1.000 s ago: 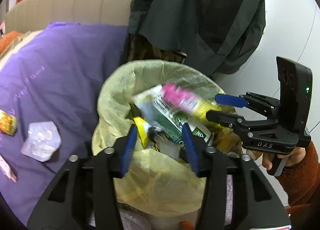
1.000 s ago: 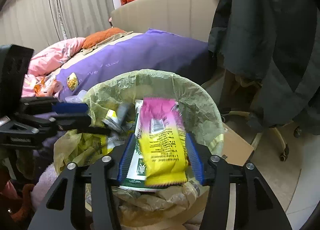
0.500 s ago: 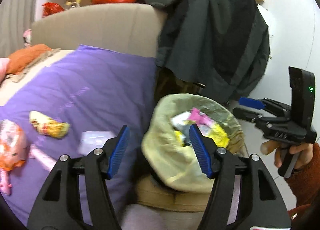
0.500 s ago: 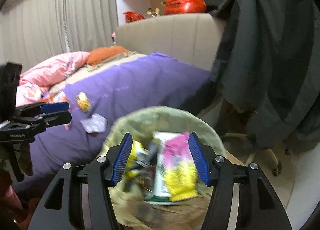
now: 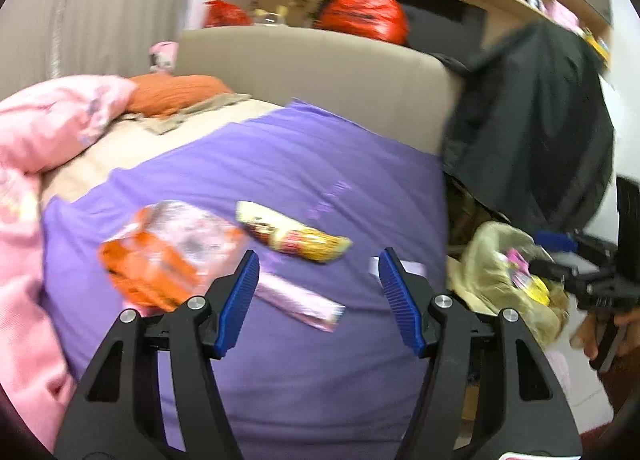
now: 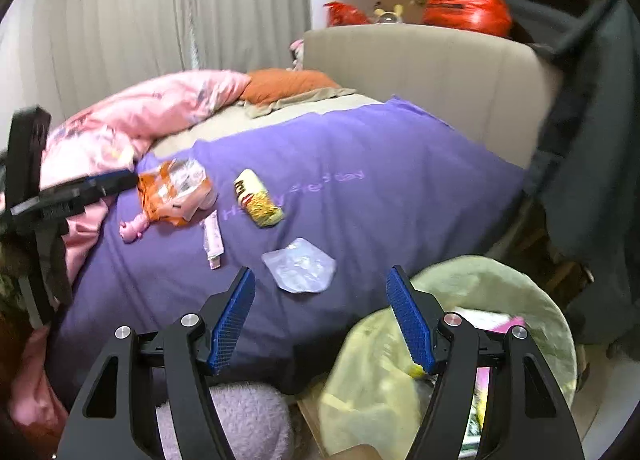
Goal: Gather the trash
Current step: 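Move both tools back over the bed toward the clear plastic tray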
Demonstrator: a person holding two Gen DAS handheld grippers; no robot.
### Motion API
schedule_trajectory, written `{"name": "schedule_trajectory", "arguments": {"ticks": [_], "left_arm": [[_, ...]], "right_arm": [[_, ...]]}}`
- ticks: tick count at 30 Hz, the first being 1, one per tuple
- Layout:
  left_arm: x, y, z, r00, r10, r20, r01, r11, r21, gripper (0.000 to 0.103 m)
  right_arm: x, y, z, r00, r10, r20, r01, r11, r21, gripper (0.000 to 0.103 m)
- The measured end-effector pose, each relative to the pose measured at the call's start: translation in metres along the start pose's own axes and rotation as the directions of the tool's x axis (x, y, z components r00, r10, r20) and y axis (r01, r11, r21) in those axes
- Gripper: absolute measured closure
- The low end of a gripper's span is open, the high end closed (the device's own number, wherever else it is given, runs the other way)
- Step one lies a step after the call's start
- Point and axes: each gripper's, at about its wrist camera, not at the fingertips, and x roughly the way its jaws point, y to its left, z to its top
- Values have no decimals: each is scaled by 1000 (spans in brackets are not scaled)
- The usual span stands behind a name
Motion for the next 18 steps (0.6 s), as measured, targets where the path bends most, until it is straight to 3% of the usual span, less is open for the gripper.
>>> {"name": "schedule_trajectory", "arguments": {"ticks": [7, 11, 15, 18], "left_arm": [[-6, 68, -10, 993, 93, 67, -88, 993, -74, 44], [-5, 104, -13, 993, 100, 68, -87, 982, -165, 44], [3, 123, -19, 990, 137, 18, -131, 974, -187, 43], [10, 137, -24, 993, 117, -22, -119, 961, -251, 43]], "right_arm": [[39, 46, 14, 999, -31, -36, 30, 999, -39, 38], [75, 65, 17, 995, -67, -76, 66, 998, -24, 38], [113, 75, 13, 990, -80, -117, 81, 997, -1, 39], [138, 77, 14, 986, -86, -140, 90, 996, 19, 39]]}}
